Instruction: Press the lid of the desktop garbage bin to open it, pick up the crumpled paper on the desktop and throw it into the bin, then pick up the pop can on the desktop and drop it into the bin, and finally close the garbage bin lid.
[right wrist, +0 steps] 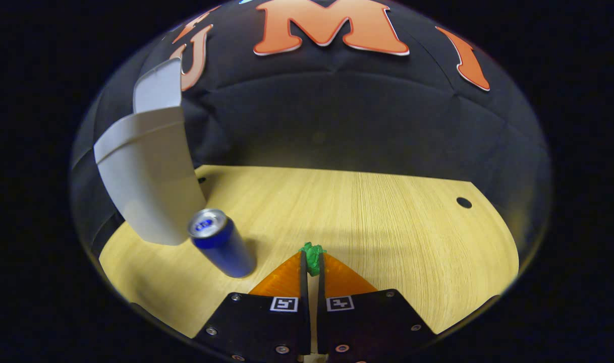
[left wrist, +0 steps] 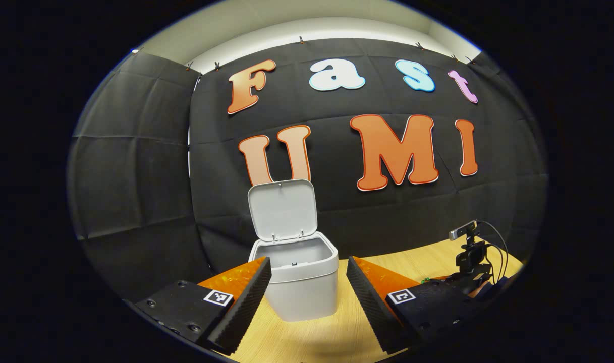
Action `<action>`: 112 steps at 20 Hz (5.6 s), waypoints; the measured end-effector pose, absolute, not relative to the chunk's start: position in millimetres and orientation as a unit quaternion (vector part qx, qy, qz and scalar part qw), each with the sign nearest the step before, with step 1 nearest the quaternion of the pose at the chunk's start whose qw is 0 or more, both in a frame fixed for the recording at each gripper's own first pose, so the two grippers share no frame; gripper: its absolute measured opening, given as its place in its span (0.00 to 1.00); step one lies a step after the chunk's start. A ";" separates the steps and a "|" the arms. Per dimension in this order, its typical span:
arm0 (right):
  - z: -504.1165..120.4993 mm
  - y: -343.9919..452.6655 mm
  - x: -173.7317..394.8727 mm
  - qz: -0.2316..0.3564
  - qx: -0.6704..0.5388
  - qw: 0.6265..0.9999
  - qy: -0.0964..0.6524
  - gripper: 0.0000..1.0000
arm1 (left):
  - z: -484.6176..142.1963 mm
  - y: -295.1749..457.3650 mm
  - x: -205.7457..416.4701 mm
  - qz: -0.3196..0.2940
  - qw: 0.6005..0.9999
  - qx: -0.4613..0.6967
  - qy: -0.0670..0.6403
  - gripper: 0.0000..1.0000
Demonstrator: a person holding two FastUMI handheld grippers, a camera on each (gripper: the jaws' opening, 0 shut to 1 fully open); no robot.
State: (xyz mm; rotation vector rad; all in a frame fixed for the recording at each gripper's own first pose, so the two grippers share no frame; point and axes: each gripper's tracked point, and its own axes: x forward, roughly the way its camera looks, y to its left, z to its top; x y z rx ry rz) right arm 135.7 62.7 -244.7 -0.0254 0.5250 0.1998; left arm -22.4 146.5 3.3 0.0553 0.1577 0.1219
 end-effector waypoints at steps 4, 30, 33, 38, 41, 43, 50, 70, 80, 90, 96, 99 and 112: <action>-154.6 97.0 124.0 0.141 -0.008 0.971 0.193 0.06 | 2.4 157.4 -26.4 0.065 0.996 0.005 0.067 0.95; -61.9 404.0 195.1 0.322 -0.043 0.934 0.149 0.58 | -48.5 297.2 -82.7 0.195 0.976 -0.053 0.085 0.94; -53.8 393.5 178.6 0.323 -0.030 0.935 0.140 0.85 | -45.0 287.5 -72.2 0.180 0.979 -0.042 0.081 0.94; -33.1 306.3 152.2 0.281 -0.035 0.955 0.092 0.95 | -52.7 233.5 -51.5 0.128 0.987 -0.036 0.094 0.94; -30.8 237.8 135.2 0.233 -0.053 0.969 0.056 0.94 | -57.5 189.8 -30.3 0.083 0.991 -0.029 0.098 0.95; -32.2 192.4 122.7 0.200 -0.061 0.977 0.049 0.94 | -63.9 155.2 -16.6 0.046 0.993 -0.032 0.100 0.95; -73.2 58.3 78.2 0.075 -0.021 0.991 0.105 0.94 | -145.2 27.0 18.5 -0.091 0.985 0.016 0.149 0.95; -86.1 -48.5 13.7 -0.060 -0.056 0.984 0.161 0.95 | -376.8 -61.0 134.9 -0.116 0.938 0.061 0.322 0.89; -100.4 -31.0 31.2 -0.040 -0.045 0.984 0.170 0.95 | -300.3 -45.8 130.1 -0.114 0.950 0.004 0.292 0.76; -106.4 -2.5 77.6 0.007 -0.016 0.988 0.154 0.95 | -68.3 90.4 84.5 -0.030 0.978 -0.089 0.185 0.74; -106.6 8.0 81.5 0.035 -0.017 0.988 0.152 0.95 | -61.6 190.4 110.6 0.062 0.979 -0.094 0.171 0.75; -104.4 2.3 80.0 0.034 -0.017 0.988 0.149 0.95 | -96.7 201.8 148.2 0.077 0.973 -0.085 0.199 0.75; -113.0 -36.8 73.4 -0.010 -0.013 0.987 0.157 0.95 | -164.0 194.0 157.1 0.094 0.947 -0.114 0.284 0.83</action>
